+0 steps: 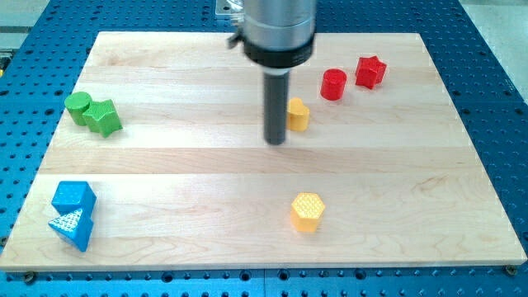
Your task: Move the hexagon diagonal to the yellow heart
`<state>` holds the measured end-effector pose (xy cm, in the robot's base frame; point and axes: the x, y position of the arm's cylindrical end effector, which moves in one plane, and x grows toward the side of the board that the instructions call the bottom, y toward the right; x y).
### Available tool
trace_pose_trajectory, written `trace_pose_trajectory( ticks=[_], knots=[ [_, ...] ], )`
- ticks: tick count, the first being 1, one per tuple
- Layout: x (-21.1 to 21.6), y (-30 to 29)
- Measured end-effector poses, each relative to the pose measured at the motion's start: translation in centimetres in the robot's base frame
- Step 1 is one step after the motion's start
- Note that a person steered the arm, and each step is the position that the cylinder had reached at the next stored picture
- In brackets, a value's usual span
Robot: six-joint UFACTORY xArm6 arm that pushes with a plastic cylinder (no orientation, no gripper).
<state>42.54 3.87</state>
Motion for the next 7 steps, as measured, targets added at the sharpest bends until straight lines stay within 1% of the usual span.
trace_pose_trajectory(
  ticks=[1, 2, 3, 4, 5, 6, 7],
  knots=[
    [-1.7, 0.7],
    [-1.7, 0.7],
    [-0.6, -1.7],
    [6.2, -6.6],
    [11.8, -7.0],
    [14.3, -5.3],
    [16.3, -1.7]
  ],
)
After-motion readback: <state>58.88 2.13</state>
